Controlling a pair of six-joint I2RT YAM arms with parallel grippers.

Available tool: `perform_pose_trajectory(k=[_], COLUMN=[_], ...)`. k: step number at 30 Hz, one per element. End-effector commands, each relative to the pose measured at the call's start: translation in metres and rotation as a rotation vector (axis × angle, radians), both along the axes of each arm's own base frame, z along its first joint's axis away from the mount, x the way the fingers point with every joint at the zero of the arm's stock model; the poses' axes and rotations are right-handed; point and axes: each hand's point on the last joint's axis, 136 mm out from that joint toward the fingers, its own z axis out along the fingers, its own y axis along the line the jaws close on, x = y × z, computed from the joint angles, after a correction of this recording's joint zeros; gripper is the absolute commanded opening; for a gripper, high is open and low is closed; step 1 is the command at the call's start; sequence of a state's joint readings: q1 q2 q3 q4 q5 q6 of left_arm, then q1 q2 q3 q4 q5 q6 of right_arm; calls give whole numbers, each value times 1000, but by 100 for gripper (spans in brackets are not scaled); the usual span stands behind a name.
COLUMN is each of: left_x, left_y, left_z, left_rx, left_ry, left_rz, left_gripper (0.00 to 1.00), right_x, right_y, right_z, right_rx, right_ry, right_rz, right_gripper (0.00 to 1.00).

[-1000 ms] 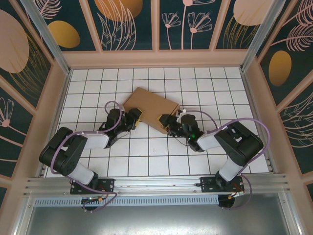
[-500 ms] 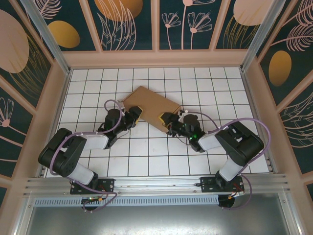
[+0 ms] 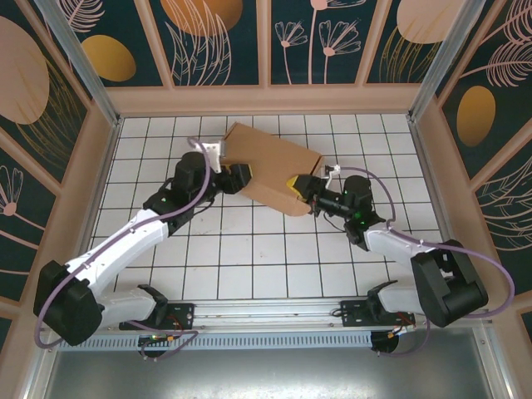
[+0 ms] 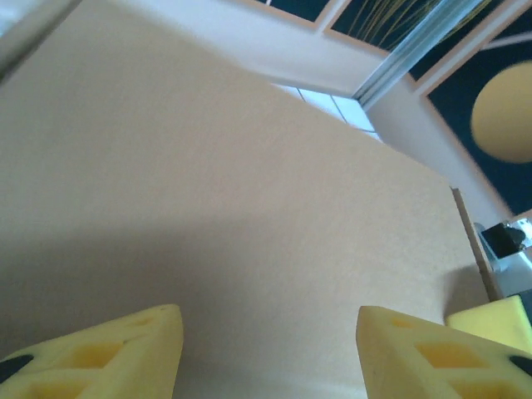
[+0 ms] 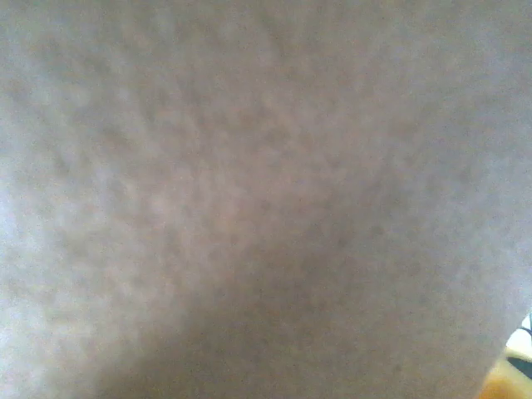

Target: Fold the paper box

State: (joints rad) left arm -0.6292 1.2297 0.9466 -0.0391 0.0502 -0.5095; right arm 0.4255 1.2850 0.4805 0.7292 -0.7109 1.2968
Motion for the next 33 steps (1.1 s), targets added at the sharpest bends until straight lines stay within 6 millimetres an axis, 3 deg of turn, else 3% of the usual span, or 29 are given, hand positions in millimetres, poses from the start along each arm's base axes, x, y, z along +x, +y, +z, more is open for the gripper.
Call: perform_pose_trajectory(k=[1,5,9,12,17,21,26,31,33], left_x=[-17,-30,-50,-66,-98,-89,-72,-68,-63], left_y=[1,-3,-11,-24,-39,-35,-21,-13,-9], left_z=[-19,10,5,-8,-60,-67,-37,-43,-36], left_rx=[448,538,687,832,1089,1221,1356,1504,1539], left_ry=[-145,-339,-498,-603,-765,-842,-1054,-1159,-1186], left_rz=[-68,-112,-255,-394,-667,-636,-423,-373,-295], left_gripper=[58,61,67,68,70,69,71,70,68], right_x=[-25,-28,-31,-35,-38,-42,-47,-48,-48], right_y=[4,-3,-11,-12,-12,-12,-13,-13,-13], right_z=[-6,-5,-1,2,8,18,23,31,32], right_rx=[-36,-50,-46,-40,-28,-9,-3,36,40], right_ry=[14,9,1,-9,-23,-44,-51,-55,-57], right_rz=[146,149,142,157,171,183,192,189,190], right_gripper=[35,36,36,37,37,37,37,38,38])
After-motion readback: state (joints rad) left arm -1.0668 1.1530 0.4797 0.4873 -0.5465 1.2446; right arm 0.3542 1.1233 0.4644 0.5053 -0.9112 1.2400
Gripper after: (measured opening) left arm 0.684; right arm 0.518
